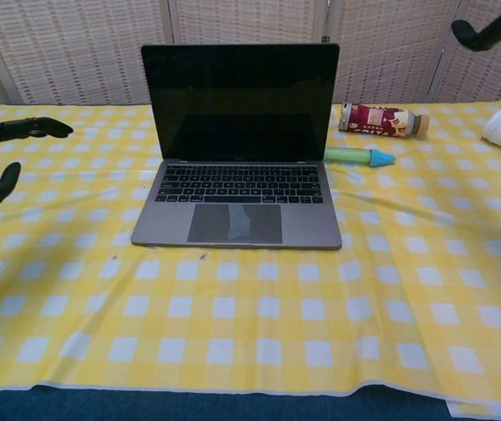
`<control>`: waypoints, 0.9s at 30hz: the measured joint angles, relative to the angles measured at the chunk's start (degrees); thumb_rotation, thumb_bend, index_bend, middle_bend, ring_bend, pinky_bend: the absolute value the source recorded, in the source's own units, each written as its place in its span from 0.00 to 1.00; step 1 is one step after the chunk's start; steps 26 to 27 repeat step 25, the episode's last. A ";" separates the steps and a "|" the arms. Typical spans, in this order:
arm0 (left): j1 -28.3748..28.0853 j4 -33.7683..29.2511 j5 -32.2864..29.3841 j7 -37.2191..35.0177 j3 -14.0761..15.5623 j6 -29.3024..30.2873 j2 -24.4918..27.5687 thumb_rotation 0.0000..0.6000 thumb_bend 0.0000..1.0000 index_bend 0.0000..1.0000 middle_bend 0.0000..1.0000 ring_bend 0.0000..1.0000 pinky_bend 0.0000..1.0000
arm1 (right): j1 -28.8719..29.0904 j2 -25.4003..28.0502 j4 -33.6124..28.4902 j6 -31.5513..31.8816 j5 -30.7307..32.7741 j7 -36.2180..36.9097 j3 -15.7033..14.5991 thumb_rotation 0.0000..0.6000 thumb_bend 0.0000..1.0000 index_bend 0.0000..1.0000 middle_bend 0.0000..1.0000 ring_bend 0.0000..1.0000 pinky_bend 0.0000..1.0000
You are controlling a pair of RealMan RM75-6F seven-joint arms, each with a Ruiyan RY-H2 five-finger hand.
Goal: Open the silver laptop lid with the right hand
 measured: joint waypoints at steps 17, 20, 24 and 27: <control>12.38 -1.12 1.19 -2.09 0.31 17.62 2.62 1.00 0.77 0.07 0.10 0.00 0.00 | -23.92 5.37 3.51 17.81 -25.00 26.49 -15.56 1.00 0.64 0.00 0.00 0.00 0.00; 15.11 -2.28 2.80 -1.39 1.14 20.88 2.79 1.00 0.77 0.07 0.10 0.00 0.00 | -26.95 4.39 5.24 20.16 -27.21 29.40 -17.26 1.00 0.64 0.00 0.00 0.00 0.00; 17.77 -3.32 5.62 0.18 2.56 24.07 2.69 1.00 0.77 0.06 0.10 0.00 0.00 | -29.66 3.04 6.84 21.58 -29.28 32.36 -18.53 1.00 0.64 0.00 0.00 0.00 0.00; 18.26 -3.47 6.24 0.59 2.85 24.65 2.61 1.00 0.77 0.06 0.10 0.00 0.00 | -30.31 2.69 7.16 22.01 -29.71 32.58 -18.69 1.00 0.64 0.00 0.00 0.00 0.00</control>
